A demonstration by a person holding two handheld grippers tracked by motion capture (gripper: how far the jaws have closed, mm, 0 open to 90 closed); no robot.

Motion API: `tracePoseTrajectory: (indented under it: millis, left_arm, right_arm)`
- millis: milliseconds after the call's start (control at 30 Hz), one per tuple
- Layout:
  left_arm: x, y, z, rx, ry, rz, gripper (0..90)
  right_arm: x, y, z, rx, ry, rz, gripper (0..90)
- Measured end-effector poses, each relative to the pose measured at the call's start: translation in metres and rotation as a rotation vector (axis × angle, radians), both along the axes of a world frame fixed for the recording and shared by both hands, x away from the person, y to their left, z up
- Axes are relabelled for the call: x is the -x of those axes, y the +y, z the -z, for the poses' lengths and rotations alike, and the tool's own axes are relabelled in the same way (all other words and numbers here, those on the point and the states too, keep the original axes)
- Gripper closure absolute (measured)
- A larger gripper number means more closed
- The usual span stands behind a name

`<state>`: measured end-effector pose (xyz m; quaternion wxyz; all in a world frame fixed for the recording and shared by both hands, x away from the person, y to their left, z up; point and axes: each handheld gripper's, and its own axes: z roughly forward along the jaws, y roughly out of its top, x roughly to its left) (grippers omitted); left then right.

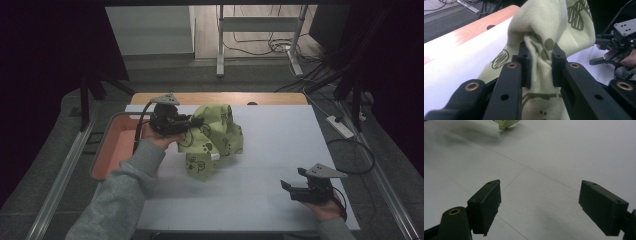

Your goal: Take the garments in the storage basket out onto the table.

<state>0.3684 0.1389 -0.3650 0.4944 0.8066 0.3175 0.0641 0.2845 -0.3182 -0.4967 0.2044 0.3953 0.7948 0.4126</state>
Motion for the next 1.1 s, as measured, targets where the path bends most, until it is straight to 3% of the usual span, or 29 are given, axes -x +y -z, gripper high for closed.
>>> tracePoseTrajectory:
  millis: [300, 900, 1100]
  left_arm:
    - [-0.001, -0.014, 0.006, -0.002, 0.002, 0.020, 76.3]
    - [-0.006, -0.038, 0.039, -0.045, 0.046, 0.042, 76.2]
    - [-0.006, -0.043, 0.047, -0.038, 0.052, 0.049, 76.2]
  right_arm:
    - [0.000, -0.001, 0.000, 0.001, -0.002, 0.002, 18.8]
    - [0.000, -0.001, 0.000, 0.003, -0.001, 0.005, 18.8]
    - [0.000, -0.002, 0.000, 0.003, 0.000, 0.007, 18.9]
